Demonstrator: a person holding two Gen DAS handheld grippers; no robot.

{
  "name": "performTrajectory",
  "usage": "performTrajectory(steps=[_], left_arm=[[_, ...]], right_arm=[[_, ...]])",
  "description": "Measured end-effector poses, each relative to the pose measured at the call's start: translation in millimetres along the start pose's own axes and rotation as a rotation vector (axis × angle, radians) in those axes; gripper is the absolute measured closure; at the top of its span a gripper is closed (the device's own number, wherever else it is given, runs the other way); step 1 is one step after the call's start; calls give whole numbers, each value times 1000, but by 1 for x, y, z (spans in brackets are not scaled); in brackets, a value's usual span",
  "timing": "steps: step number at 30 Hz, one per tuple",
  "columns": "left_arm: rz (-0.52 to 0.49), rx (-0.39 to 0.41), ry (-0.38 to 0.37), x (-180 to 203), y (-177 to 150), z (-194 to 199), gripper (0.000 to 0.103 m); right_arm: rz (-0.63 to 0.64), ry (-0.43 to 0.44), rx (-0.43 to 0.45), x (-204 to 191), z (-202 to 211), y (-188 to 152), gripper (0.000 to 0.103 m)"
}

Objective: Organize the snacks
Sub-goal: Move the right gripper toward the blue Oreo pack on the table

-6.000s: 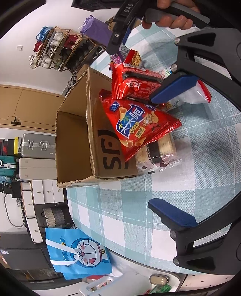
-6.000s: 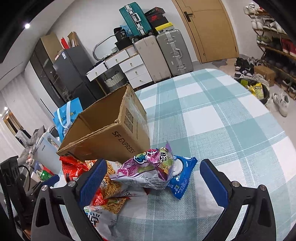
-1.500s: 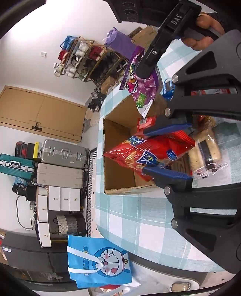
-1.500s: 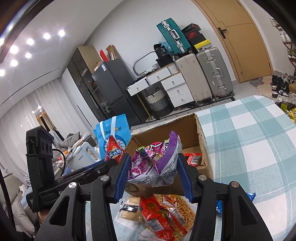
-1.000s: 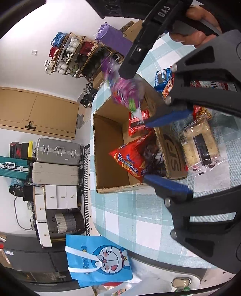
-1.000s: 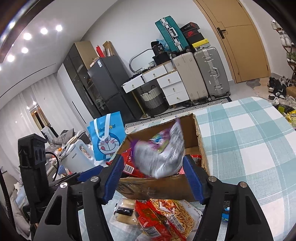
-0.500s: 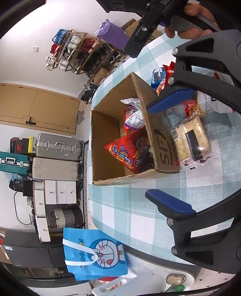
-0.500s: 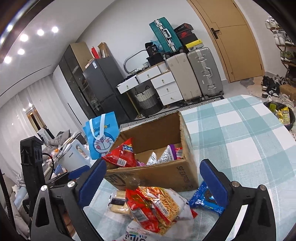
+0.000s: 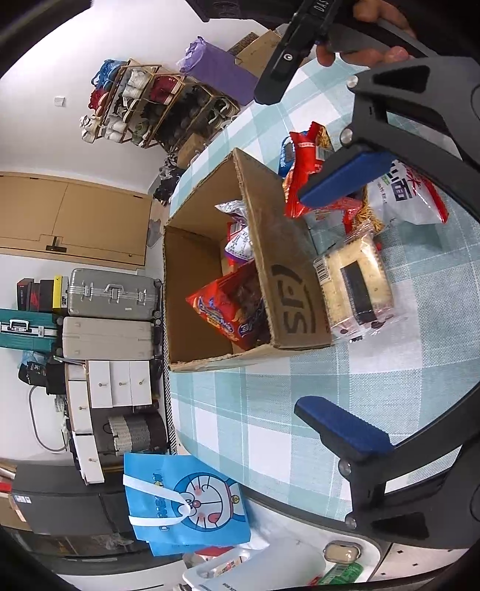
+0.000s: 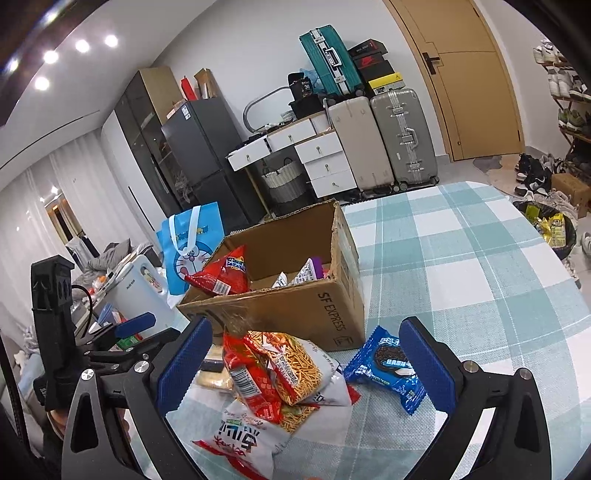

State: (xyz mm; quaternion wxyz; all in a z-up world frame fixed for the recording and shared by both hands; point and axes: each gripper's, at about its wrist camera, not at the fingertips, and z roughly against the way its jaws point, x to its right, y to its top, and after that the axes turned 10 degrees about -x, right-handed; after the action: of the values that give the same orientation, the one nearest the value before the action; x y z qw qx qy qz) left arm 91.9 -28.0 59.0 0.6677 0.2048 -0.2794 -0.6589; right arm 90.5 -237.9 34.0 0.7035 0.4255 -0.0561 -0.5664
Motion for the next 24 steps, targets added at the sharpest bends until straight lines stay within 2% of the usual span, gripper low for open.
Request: performTrajectory(steps=[5,11,17,24], left_arm=[[3,-13,-8,1,-7,-4,1],[14,-34,-9,-1,-15,-12,1],[19,-51,-7,-1,-19,-20,1],[19,-67,-9,-2,-21,-32,1]], right_arm=[[24,-4,-42,-3,-5,-4,1],[23,-48,-58,4,-6,-3,1],[-84,-131,-66,32,-7,0,1],[-191,-228,-128,55,-27,-6,1]])
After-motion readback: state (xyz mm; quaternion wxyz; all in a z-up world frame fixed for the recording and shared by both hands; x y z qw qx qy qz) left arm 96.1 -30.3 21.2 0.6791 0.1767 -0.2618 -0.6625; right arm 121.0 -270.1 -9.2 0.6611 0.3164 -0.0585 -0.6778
